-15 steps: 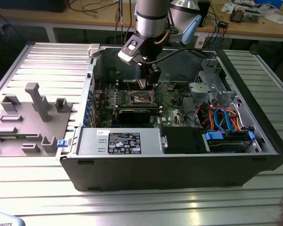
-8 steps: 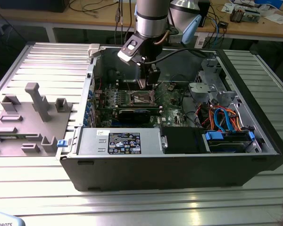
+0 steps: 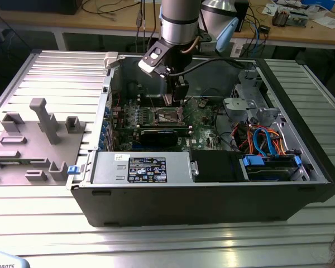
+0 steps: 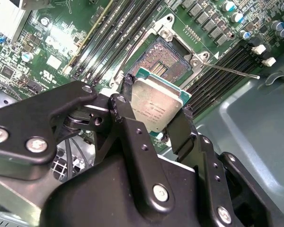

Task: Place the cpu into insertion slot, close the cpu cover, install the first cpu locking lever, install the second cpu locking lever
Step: 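Place the cpu into insertion slot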

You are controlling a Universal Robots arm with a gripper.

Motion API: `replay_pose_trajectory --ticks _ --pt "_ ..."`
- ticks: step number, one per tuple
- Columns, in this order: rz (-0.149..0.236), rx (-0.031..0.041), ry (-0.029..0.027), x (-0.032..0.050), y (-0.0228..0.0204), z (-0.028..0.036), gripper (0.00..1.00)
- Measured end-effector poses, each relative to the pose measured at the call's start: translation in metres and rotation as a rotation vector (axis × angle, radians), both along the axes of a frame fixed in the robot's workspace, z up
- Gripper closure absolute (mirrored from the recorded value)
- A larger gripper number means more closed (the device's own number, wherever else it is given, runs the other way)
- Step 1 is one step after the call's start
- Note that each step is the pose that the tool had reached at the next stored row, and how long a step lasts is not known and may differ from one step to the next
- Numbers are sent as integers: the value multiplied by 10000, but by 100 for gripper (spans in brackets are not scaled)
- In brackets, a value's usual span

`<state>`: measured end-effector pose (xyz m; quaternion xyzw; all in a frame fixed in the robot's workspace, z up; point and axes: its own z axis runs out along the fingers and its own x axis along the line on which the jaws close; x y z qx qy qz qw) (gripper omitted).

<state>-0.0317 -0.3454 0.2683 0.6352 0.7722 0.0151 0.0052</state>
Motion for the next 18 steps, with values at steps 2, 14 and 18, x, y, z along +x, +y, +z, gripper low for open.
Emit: replay_pose_trajectory --ticks 2,14,18 --pt "-80 -1 0 0 0 -2 46" --pt "-1165 -13 0 0 0 -31 46" --pt "-1283 -14 0 0 0 -33 46"
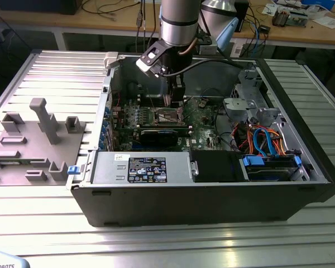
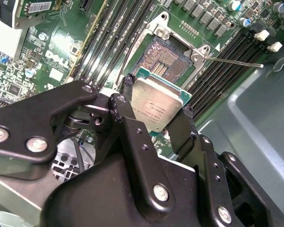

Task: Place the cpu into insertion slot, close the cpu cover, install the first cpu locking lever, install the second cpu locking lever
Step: 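Place the cpu into insertion slot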

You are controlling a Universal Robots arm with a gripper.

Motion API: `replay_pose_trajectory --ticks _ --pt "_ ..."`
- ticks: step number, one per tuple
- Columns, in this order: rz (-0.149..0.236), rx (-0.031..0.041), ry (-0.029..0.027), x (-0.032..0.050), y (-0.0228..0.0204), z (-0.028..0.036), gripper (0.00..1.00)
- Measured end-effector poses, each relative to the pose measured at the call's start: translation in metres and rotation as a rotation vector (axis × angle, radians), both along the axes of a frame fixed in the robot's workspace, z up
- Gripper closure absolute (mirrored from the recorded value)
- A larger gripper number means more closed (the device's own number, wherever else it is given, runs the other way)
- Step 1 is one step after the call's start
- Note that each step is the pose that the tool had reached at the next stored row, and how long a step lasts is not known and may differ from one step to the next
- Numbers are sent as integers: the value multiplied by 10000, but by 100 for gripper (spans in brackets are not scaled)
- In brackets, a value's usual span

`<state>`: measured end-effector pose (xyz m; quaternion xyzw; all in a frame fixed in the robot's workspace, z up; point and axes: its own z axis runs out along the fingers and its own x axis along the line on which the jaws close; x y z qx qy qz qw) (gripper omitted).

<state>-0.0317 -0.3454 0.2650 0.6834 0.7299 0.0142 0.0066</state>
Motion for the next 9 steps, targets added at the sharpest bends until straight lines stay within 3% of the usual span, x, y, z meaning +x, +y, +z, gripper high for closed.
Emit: replay_pose_trajectory --ticks 9 --pt "-347 -3 0 0 0 -6 46"
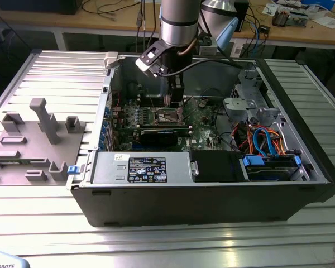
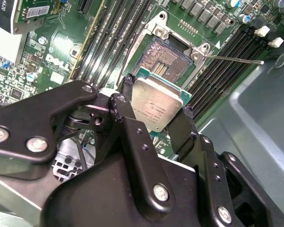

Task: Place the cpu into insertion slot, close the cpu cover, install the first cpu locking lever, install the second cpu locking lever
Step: 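Place the cpu into insertion slot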

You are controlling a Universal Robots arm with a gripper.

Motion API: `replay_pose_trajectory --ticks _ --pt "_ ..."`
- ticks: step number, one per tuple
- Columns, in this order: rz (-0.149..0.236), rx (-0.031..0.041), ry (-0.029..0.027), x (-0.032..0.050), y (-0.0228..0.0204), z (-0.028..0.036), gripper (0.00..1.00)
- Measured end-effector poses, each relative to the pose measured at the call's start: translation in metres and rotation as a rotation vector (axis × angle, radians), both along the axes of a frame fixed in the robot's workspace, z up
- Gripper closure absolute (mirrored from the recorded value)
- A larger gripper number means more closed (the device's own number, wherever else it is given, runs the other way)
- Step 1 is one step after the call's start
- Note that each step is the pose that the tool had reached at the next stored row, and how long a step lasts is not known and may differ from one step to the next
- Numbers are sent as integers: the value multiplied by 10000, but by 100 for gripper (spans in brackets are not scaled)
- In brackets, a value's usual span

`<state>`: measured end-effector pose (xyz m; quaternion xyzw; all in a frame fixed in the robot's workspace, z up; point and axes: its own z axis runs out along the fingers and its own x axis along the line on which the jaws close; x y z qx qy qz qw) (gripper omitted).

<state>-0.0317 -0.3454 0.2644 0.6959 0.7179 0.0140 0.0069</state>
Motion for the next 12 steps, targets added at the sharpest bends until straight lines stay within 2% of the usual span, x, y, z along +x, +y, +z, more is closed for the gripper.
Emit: replay_pose_trajectory --ticks 12 --pt "-510 -4 0 0 0 -5 46"
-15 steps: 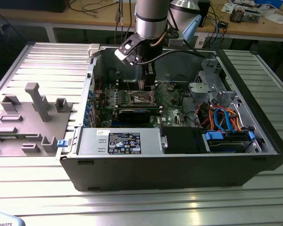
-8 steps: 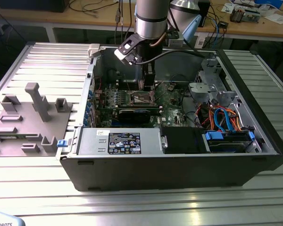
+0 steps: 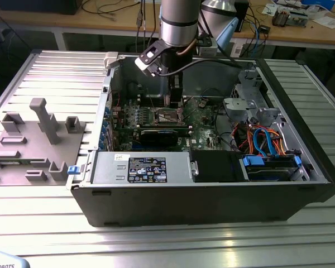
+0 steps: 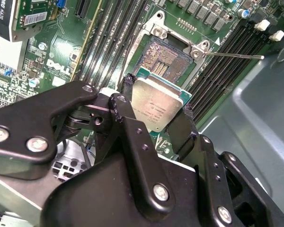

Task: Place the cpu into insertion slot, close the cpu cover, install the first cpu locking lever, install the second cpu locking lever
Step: 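Place the cpu into insertion slot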

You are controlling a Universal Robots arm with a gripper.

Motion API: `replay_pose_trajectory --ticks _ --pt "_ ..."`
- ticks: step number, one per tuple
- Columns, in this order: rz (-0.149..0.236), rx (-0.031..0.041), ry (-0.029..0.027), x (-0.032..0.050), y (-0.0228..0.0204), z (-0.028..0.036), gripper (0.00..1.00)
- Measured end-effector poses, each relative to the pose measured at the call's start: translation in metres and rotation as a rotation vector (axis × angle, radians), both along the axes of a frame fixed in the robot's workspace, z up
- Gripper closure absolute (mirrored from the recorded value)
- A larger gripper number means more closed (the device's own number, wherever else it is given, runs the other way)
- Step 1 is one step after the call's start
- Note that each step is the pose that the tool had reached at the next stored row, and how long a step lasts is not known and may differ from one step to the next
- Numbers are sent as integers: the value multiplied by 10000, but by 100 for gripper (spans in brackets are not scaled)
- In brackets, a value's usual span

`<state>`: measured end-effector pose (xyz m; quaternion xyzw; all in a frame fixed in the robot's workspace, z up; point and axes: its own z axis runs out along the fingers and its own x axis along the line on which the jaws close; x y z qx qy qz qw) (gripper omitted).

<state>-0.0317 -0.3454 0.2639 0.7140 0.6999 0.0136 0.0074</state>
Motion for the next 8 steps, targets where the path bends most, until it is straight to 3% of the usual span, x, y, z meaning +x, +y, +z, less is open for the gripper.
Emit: replay_pose_trajectory --ticks 8 --pt "-225 11 -3 -8 1 -11 46"
